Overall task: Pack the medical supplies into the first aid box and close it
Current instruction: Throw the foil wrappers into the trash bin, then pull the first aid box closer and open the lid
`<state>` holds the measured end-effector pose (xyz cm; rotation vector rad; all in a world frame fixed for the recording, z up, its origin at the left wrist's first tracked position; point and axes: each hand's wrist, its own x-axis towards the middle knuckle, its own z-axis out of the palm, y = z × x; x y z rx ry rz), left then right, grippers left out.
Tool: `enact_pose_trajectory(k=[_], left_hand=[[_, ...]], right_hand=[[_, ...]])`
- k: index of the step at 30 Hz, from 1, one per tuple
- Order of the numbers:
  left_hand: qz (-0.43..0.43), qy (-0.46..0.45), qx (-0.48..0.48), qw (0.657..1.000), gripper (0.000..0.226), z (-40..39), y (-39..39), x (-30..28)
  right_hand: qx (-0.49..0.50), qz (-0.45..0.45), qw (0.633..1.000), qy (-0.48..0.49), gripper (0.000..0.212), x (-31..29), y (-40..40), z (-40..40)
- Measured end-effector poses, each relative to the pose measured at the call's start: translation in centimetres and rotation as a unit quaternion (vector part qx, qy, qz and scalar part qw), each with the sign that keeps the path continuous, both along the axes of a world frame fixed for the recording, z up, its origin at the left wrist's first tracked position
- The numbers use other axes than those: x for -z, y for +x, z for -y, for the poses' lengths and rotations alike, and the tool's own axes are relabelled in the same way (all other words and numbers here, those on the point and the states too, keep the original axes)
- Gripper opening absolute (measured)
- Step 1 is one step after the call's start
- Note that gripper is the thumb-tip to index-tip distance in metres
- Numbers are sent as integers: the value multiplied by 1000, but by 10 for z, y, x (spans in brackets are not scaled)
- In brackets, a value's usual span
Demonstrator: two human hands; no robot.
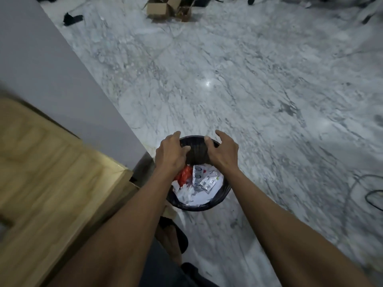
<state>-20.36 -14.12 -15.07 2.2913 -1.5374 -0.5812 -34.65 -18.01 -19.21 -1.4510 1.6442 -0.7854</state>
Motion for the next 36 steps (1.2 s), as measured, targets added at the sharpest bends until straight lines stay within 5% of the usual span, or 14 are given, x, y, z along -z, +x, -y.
enact_pose_trajectory(k=[4, 19, 36], left_hand=[[-7, -29, 2, 1000, 62, -7, -5, -39], [58, -223, -54, 972, 53, -111, 26, -210], [153, -258, -260, 918, 49, -306, 115, -248]], right_hand=[[0, 32, 999, -32, 56, -45, -3, -5], [-69, 137, 968, -201, 47, -221, 32, -93], [-344, 189, 890, -234, 37, -250, 160, -219]])
